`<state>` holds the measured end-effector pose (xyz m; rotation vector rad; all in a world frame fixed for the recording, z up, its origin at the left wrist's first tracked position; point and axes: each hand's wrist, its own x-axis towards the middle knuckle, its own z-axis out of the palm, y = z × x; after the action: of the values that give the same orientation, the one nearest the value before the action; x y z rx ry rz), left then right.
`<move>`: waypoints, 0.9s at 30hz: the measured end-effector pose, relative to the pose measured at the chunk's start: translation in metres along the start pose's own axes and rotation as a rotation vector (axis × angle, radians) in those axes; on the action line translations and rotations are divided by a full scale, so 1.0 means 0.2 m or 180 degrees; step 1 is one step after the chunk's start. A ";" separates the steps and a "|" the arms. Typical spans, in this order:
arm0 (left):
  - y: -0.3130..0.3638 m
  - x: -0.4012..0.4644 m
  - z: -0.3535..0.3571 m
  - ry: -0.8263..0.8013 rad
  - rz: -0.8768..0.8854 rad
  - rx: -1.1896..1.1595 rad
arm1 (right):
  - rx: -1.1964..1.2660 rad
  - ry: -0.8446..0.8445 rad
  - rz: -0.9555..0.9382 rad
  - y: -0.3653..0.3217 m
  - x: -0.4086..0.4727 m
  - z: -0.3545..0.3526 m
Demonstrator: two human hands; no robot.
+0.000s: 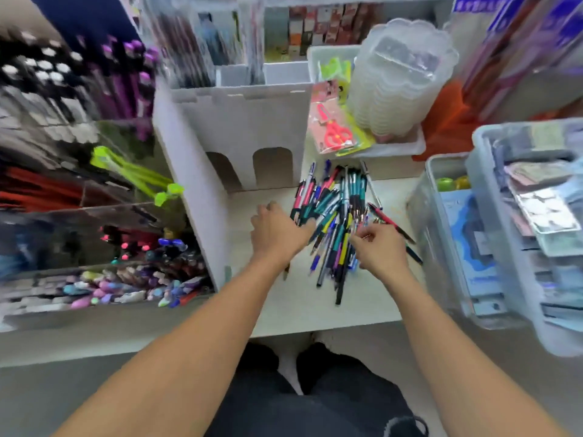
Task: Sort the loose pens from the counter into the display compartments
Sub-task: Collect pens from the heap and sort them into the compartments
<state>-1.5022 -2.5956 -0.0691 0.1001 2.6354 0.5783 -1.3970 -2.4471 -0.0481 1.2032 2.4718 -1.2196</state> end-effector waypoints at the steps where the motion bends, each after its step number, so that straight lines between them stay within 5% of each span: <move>1: 0.00 0.07 0.04 -0.0024 -0.0186 0.0057 | -0.0026 0.0012 -0.0028 0.04 0.00 0.01; 6: 0.09 0.27 0.20 -0.0139 -0.0025 0.0271 | -0.0219 0.0152 -0.0131 0.21 -0.02 0.06; 12: 0.18 0.36 0.23 -0.0269 0.0164 0.0424 | -0.0614 -0.1079 -0.0427 0.23 -0.05 0.29; 20: 0.12 0.39 0.12 -0.0636 0.0438 0.1087 | -0.0519 -0.0496 -0.0239 0.12 0.02 0.41; 27: 0.07 0.30 -0.03 -0.1222 0.0172 -0.0138 | -0.0203 -0.0189 -0.0375 0.13 0.03 0.30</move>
<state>-1.5599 -2.5760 -0.0836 0.2446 2.2527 0.5700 -1.3962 -2.4783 -0.1063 1.0042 2.5488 -1.1760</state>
